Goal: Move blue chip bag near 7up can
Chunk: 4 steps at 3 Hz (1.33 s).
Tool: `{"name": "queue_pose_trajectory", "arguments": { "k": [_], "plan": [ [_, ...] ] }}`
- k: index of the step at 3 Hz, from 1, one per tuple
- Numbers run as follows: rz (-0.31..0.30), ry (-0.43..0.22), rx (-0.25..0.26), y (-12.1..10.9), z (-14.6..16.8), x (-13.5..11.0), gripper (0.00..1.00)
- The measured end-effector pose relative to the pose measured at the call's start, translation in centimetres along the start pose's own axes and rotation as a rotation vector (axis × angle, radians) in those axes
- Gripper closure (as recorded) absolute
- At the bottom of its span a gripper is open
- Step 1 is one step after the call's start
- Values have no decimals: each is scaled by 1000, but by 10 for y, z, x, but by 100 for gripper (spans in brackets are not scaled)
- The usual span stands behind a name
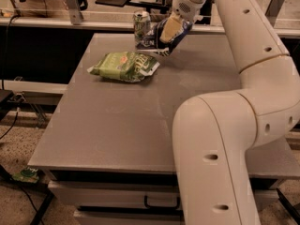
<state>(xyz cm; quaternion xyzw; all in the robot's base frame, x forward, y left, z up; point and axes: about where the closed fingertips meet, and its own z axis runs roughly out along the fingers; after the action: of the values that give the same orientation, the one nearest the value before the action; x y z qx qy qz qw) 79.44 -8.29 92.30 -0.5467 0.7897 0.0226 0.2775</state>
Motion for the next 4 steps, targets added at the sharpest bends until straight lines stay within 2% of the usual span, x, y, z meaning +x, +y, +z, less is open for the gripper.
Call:
{"name": "queue_pose_trajectory", "arguments": {
  "k": [1, 3, 4],
  "plan": [
    [22, -26, 32, -9, 1, -7, 53],
    [21, -29, 28, -10, 10, -9, 6],
    [21, -29, 27, -10, 13, -10, 0]
  ]
}}
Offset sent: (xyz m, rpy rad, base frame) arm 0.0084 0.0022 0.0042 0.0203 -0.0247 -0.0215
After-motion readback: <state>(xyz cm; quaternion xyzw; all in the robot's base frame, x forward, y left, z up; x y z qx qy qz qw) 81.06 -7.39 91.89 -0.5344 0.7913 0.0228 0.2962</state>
